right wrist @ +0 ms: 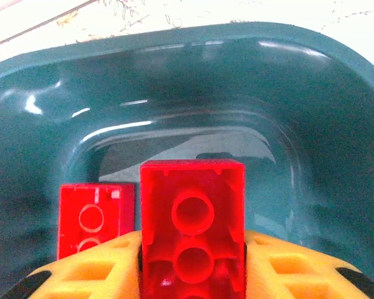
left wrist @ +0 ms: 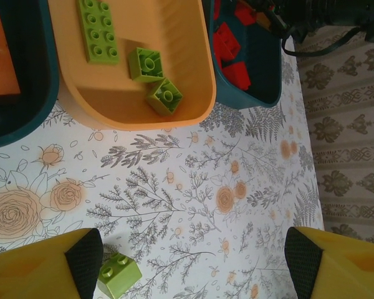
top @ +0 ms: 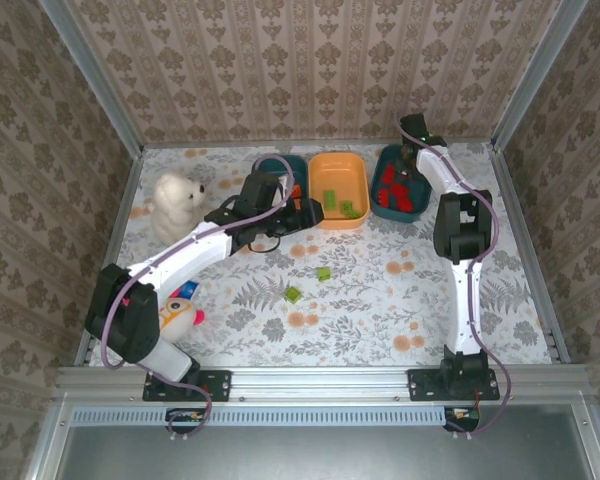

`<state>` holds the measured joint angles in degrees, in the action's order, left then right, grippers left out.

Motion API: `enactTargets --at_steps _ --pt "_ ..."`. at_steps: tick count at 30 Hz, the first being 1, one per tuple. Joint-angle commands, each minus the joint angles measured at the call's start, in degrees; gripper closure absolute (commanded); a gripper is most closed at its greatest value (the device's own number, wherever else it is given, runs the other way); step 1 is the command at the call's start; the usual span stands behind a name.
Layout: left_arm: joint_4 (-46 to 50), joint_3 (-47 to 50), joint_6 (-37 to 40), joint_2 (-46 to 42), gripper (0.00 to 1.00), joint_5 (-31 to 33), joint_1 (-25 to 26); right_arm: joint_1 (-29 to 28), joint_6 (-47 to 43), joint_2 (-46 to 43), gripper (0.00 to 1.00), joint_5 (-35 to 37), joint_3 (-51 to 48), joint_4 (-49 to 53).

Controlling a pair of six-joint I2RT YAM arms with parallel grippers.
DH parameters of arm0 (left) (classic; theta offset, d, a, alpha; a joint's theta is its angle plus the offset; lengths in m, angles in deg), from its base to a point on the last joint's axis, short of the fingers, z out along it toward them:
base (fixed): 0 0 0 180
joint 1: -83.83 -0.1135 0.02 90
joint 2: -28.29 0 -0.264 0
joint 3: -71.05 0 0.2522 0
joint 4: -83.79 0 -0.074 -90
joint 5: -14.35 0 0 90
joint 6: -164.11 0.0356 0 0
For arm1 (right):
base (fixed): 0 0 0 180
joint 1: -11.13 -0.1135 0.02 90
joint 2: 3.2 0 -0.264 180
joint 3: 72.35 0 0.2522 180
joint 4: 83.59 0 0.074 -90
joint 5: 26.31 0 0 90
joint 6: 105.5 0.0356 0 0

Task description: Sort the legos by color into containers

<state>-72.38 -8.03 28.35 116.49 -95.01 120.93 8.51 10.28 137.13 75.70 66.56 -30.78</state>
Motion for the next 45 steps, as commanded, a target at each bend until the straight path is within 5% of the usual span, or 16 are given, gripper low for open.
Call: enactTargets --at_steps 1,8,13,20,28,37,45 --pt "0.17 -2.41 1.80 0.90 0.20 -0.77 0.16 -0.09 1.37 2.43 0.57 -0.17 4.85 6.19" --pt "2.31 -2.83 2.59 0.72 0.20 -0.44 0.15 -0.52 1.56 0.04 0.36 -1.62 5.59 6.93" --pt "8.32 -2.18 3.06 -1.05 0.20 1.45 0.02 -2.24 -0.92 -9.33 0.35 -2.23 -0.11 0.92" --pt "21.04 2.57 0.39 -5.21 0.20 4.01 0.23 -9.40 -2.73 -33.15 0.34 -7.79 -29.33 -21.63" --pt "31.10 9.25 -10.26 -7.30 0.20 4.94 2.84 -22.55 -3.79 -59.69 0.27 -25.34 -66.74 -40.99" --pt "28.52 10.90 -31.32 -2.79 0.21 7.04 8.81 -38.54 -5.18 -83.60 0.21 -28.10 -87.03 -35.87" --pt "26.56 7.52 -43.24 2.97 0.28 10.72 10.00 -40.80 -5.73 -93.50 0.19 -25.56 -93.49 -31.08"
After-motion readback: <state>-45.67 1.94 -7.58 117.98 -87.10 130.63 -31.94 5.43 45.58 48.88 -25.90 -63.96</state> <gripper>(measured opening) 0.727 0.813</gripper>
